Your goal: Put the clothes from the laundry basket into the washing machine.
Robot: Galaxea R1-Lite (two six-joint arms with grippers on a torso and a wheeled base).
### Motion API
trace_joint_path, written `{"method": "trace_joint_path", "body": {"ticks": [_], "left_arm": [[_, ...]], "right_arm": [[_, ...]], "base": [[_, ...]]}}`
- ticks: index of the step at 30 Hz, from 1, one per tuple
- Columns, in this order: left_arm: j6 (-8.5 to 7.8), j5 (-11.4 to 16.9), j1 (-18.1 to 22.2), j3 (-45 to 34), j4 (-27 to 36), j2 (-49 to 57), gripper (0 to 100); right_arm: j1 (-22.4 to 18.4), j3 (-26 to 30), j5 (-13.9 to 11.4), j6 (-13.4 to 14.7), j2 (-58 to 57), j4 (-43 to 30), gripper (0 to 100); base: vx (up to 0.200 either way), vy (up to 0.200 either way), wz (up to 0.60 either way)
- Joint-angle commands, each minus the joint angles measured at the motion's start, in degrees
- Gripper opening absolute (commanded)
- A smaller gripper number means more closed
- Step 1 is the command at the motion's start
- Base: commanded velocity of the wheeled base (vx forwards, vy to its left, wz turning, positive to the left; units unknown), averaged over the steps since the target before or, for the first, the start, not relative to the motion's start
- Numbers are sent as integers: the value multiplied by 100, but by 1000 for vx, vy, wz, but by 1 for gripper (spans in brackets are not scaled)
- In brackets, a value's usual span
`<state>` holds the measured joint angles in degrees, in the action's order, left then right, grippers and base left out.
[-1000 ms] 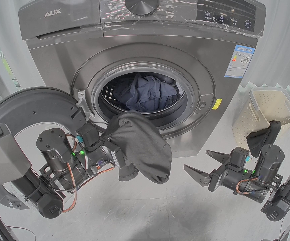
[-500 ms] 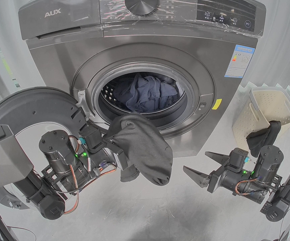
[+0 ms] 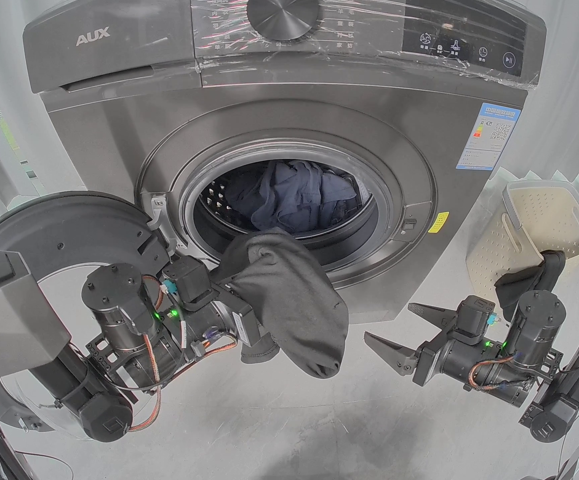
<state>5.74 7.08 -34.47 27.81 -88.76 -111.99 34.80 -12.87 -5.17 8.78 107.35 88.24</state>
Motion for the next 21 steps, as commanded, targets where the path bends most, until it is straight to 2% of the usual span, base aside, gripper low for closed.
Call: {"method": "trace_joint_path", "body": {"ticks": [1, 6, 21], "left_arm": [[6, 4, 2, 5, -1, -59, 0], [6, 4, -7, -3, -1, -86, 0], [-3, -111, -121, 32, -10, -86, 0]], "right_arm": [[9, 4, -2, 1, -4, 1, 100], [9, 4, -2, 1, -4, 1, 100], [281, 180, -10, -8, -39, -8, 100]], "base": [[200, 0, 0], [200, 0, 0], [0, 0, 0]]}}
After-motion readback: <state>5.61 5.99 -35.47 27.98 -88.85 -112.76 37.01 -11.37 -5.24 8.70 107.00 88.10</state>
